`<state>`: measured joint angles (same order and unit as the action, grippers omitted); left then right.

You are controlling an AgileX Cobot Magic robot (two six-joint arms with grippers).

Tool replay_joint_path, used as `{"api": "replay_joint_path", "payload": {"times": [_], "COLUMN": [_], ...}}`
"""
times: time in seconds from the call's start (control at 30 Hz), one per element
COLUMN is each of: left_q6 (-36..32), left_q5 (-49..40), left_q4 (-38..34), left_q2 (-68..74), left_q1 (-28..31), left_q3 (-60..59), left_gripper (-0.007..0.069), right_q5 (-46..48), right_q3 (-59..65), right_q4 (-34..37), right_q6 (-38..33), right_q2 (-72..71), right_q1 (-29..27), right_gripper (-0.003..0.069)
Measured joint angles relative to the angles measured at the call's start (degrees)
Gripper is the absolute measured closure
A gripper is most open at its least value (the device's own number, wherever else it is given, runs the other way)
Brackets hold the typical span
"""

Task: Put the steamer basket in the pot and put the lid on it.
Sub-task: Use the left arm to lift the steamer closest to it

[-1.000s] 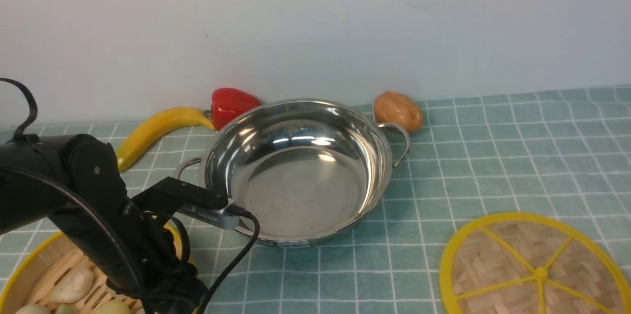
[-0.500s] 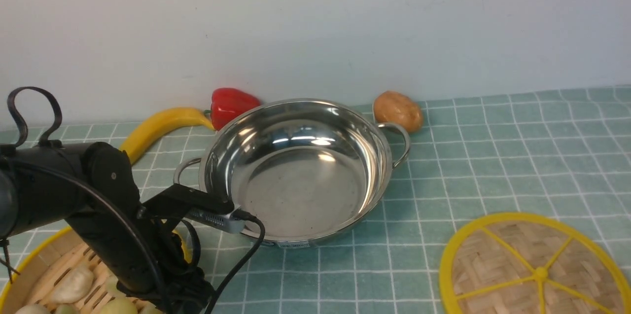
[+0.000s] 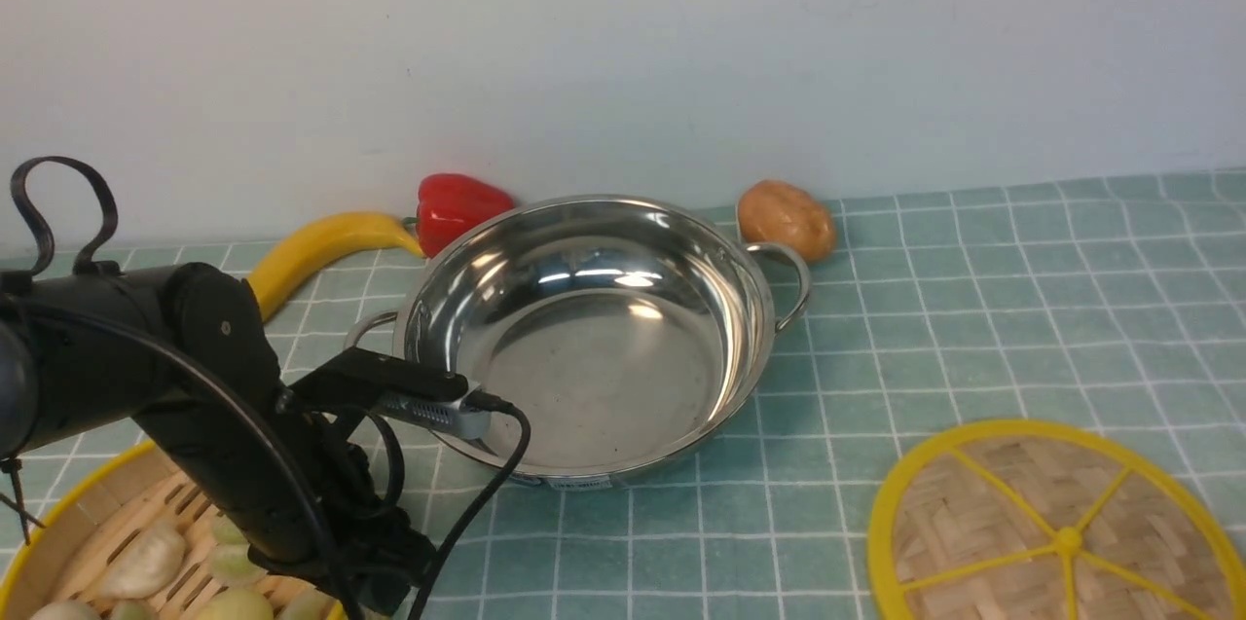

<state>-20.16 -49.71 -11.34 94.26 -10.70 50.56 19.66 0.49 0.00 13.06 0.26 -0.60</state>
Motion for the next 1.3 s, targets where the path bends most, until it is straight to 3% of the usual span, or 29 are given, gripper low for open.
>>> {"api": "replay_joint_path", "payload": {"times": [0.17,0.5,0.6,0.67,1.3], "left_q6": [0.0,0.0,0.8,0.2,1.1], "left_q5": [-0.7,-1.3,-3.9,-4.3,-5.5], "left_q4": [1.2,1.5,1.2,1.9,-1.0], "left_q2": [0.0,0.0,0.0,0.0,-0.2], "left_q1": [0.0,0.0,0.0,0.0,0.0], "left_q3": [0.0,0.0,0.0,0.0,1.4], "left_gripper": [0.0439,0.0482,0.0575,0.0589,0.0589], "right_q5": [0.0,0.0,0.0,0.0,0.0], "right_q3": [0.0,0.0,0.0,0.0,0.0], "right_q4": [0.0,0.0,0.0,0.0,0.0], "right_q6": [0.0,0.0,0.0,0.0,0.0], "right_q2": [0.0,0.0,0.0,0.0,0.0], "right_q1": [0.0,0.0,0.0,0.0,0.0], "right_gripper": [0.0419,0.0419,0.0419,0.0419,0.0419]}}
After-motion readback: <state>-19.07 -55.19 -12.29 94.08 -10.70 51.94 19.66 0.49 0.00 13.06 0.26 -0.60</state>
